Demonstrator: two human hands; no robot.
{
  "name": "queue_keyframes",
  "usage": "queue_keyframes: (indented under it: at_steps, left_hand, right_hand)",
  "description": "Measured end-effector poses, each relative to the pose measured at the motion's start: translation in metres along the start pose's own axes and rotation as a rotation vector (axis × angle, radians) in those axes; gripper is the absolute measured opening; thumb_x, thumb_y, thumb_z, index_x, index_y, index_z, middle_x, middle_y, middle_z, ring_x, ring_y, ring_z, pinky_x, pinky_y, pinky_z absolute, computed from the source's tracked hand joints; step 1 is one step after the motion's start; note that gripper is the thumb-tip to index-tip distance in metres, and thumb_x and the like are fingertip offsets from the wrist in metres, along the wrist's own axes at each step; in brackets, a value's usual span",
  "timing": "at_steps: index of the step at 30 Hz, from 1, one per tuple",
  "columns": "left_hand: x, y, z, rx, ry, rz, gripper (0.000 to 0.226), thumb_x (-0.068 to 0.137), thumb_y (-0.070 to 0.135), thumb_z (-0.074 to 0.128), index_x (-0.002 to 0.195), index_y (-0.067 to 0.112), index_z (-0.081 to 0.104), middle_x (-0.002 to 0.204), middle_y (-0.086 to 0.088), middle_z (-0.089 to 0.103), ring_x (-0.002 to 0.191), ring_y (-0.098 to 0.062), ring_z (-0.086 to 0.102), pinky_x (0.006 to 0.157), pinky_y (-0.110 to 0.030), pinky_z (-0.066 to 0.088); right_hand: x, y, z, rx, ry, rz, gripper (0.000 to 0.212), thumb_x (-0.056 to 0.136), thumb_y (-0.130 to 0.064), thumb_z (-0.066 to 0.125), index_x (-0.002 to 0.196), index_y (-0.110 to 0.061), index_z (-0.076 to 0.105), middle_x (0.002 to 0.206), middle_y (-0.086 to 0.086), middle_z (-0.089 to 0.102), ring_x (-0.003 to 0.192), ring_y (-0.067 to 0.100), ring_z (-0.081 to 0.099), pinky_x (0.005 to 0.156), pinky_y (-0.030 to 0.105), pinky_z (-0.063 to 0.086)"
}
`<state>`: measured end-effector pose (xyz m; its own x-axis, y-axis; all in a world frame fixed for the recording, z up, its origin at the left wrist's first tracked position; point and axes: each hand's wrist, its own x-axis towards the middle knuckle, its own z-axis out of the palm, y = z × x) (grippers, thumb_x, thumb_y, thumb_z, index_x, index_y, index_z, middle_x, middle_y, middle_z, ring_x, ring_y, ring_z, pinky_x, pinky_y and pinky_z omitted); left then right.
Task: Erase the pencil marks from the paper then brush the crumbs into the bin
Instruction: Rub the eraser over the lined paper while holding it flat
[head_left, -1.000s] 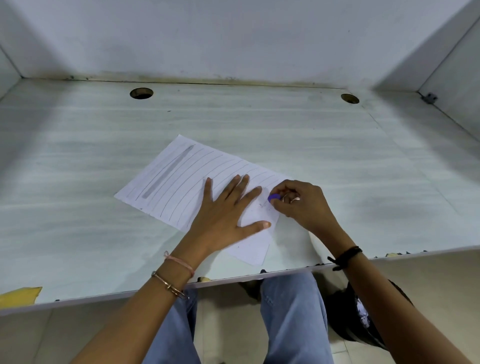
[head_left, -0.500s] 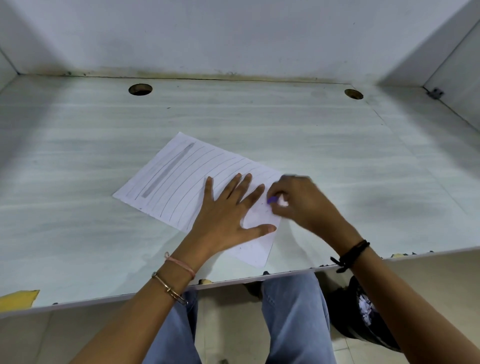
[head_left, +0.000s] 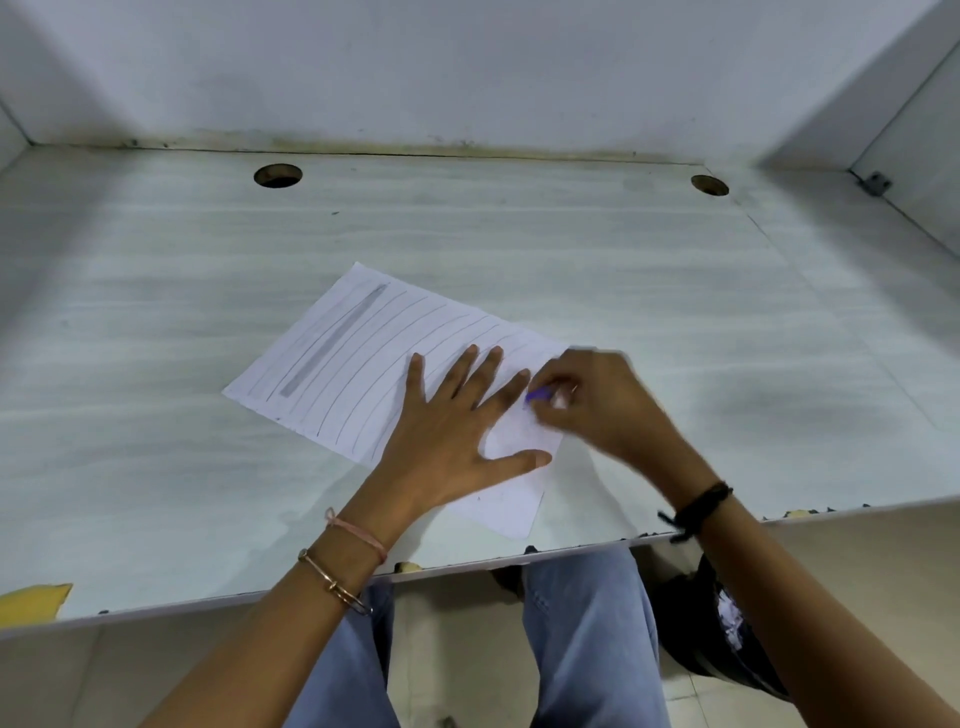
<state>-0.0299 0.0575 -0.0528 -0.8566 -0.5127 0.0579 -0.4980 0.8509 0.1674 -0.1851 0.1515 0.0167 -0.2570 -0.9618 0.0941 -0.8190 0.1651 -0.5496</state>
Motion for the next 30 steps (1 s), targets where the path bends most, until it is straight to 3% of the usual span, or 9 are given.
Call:
queue_keyframes:
  at_steps: [2,7,12,17,22,26,28,30]
  left_hand:
    - [0.000,0.001,0.000,0.006,-0.015,-0.004,0.090,0.077,0.088,0.015,0.152,0.043,-0.008,0.161,0.008,-0.018,0.147,-0.015,-0.020,0.113,-0.063,-0.011]
    - [0.000,-0.002,0.002,0.032,0.015,0.008,0.091,0.075,0.088,0.007,0.152,0.042,-0.009,0.162,0.006,-0.015,0.148,-0.017,-0.018,0.113,-0.063,-0.011]
    - [0.000,0.001,0.000,0.009,-0.023,-0.001,0.092,0.076,0.088,0.012,0.152,0.042,-0.009,0.161,0.007,-0.018,0.147,-0.015,-0.021,0.113,-0.063,-0.011]
    - [-0.002,0.000,-0.002,0.004,-0.001,0.003,0.089,0.078,0.086,0.014,0.152,0.042,-0.008,0.161,0.007,-0.017,0.148,-0.015,-0.019,0.114,-0.063,-0.011]
    - [0.000,0.000,0.001,0.007,-0.025,-0.007,0.095,0.071,0.090,0.004,0.152,0.042,-0.009,0.161,0.007,-0.018,0.147,-0.015,-0.020,0.113,-0.064,-0.008]
    - [-0.001,-0.001,0.000,0.011,-0.020,0.005,0.092,0.074,0.088,0.003,0.152,0.041,-0.011,0.161,0.007,-0.019,0.147,-0.015,-0.021,0.113,-0.063,-0.010]
    - [-0.001,-0.002,0.000,0.029,-0.025,0.007,0.092,0.074,0.088,0.003,0.152,0.041,-0.012,0.161,0.007,-0.020,0.147,-0.015,-0.022,0.113,-0.063,-0.010]
    - [-0.001,-0.001,-0.001,0.021,-0.022,0.003,0.091,0.076,0.088,0.008,0.152,0.041,-0.011,0.161,0.007,-0.019,0.147,-0.015,-0.022,0.114,-0.063,-0.011]
  right_hand:
    - [-0.009,-0.007,0.009,0.018,-0.064,-0.043,0.009,0.069,-0.005,0.072,0.076,-0.010,0.072,0.065,-0.007,0.056,0.064,0.002,0.051,0.061,0.010,0.036]
    - [0.015,0.019,-0.013,-0.045,0.111,0.134,0.009,0.072,-0.008,0.071,0.080,-0.011,0.072,0.069,-0.008,0.055,0.060,0.002,0.049,0.058,0.014,0.034]
    - [-0.008,-0.005,0.004,0.028,-0.103,-0.036,0.010,0.069,-0.005,0.073,0.076,-0.011,0.072,0.066,-0.010,0.056,0.065,-0.005,0.053,0.061,0.009,0.037]
    - [0.014,0.018,-0.012,-0.034,0.093,0.127,0.008,0.073,-0.008,0.071,0.081,-0.008,0.072,0.066,-0.014,0.052,0.057,0.001,0.049,0.056,0.010,0.034]
    - [-0.007,-0.003,0.005,0.035,-0.099,-0.038,0.009,0.070,-0.005,0.073,0.077,-0.011,0.072,0.065,-0.014,0.054,0.065,-0.005,0.053,0.061,0.008,0.036]
    - [0.014,0.026,-0.011,0.016,0.112,0.142,0.008,0.073,-0.005,0.071,0.081,-0.007,0.073,0.065,-0.011,0.056,0.058,-0.007,0.052,0.056,0.006,0.036]
    - [0.022,0.032,-0.017,0.004,0.150,0.204,0.008,0.075,-0.005,0.069,0.082,-0.006,0.072,0.067,-0.006,0.057,0.054,0.001,0.049,0.053,0.009,0.035]
    - [0.020,0.023,-0.015,0.010,0.125,0.153,0.006,0.075,-0.007,0.070,0.080,-0.008,0.072,0.069,-0.006,0.058,0.056,0.002,0.049,0.055,0.011,0.034]
